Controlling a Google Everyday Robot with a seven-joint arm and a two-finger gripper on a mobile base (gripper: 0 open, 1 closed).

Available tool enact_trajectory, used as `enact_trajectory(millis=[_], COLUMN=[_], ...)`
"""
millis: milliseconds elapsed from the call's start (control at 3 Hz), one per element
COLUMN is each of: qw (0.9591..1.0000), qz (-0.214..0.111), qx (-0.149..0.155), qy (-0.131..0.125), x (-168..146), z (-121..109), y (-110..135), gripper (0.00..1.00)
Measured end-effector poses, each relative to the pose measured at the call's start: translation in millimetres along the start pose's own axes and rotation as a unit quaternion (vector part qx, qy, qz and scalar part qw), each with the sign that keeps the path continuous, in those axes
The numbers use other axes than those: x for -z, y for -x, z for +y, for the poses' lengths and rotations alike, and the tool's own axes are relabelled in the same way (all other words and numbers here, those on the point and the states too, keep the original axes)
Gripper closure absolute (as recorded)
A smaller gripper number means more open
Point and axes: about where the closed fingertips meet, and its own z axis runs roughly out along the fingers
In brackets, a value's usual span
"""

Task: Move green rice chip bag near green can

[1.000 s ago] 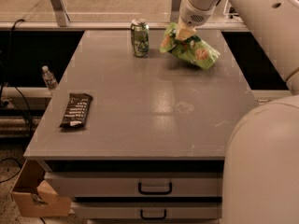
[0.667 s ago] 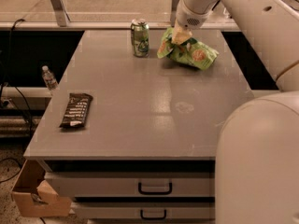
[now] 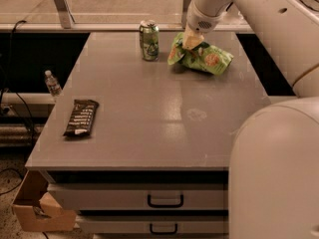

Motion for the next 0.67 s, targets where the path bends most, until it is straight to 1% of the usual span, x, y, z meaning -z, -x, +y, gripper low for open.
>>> enact_trajectory(millis=[333, 667], qw=[1.0000, 1.0000], qz=[0.000, 0.000], qx=[0.001, 0.001], qy=[0.002, 0.005], x=[-3.6, -7.2], z=[0.9, 1.8], y=[0.7, 1.3], gripper=[0.13, 0.00])
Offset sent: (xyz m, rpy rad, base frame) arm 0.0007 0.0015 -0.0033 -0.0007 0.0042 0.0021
